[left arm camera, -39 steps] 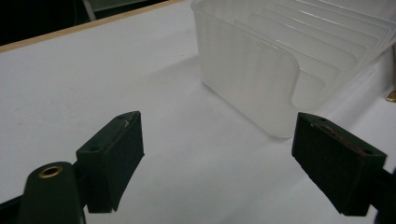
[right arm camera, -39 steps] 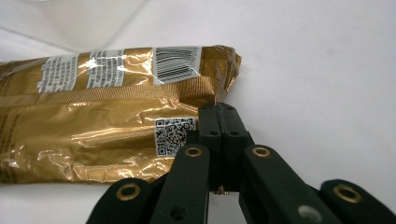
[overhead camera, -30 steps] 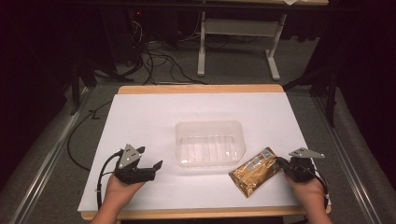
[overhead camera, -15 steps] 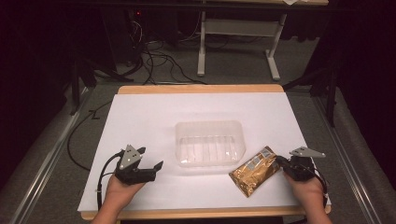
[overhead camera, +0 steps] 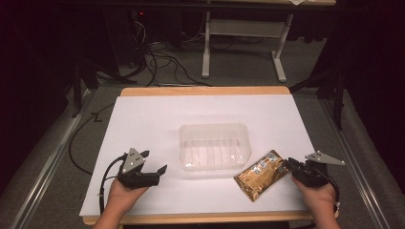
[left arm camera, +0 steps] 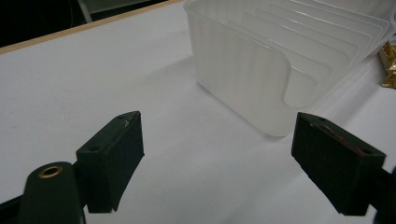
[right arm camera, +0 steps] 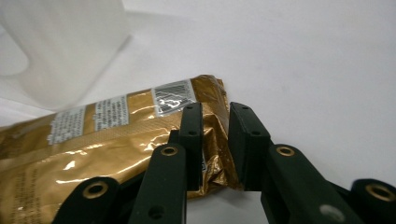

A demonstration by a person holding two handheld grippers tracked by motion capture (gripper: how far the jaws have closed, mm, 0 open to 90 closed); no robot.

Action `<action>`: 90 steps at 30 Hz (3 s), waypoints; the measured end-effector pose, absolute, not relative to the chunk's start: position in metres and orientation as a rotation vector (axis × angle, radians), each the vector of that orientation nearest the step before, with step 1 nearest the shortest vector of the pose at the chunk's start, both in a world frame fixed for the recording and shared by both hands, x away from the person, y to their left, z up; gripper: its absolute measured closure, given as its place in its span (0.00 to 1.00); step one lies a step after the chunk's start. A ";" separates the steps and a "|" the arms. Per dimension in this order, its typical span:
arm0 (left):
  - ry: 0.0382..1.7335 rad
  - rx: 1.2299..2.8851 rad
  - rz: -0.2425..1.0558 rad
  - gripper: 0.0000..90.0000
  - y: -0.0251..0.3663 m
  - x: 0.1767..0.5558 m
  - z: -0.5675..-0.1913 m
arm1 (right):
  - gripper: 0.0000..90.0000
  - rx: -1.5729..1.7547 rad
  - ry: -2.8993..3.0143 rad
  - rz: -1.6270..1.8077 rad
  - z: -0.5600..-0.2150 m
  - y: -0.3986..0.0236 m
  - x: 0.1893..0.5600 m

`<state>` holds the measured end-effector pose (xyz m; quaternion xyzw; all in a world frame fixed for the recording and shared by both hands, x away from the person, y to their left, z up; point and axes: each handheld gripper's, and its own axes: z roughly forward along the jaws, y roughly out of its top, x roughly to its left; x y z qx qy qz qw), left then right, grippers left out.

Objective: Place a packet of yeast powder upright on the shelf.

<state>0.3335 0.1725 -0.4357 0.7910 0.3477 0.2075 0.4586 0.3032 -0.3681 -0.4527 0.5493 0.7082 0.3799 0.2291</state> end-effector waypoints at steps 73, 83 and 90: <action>0.825 1.983 0.506 0.20 0.167 0.331 -0.437 | 0.81 2.156 1.755 1.556 -0.490 -0.375 0.330; 0.823 1.984 0.504 0.20 0.168 0.331 -0.437 | 1.00 2.101 1.763 1.597 -0.486 -0.377 0.326; 0.824 1.977 0.502 0.20 0.169 0.331 -0.437 | 1.00 2.044 1.645 1.703 -0.478 -0.389 0.319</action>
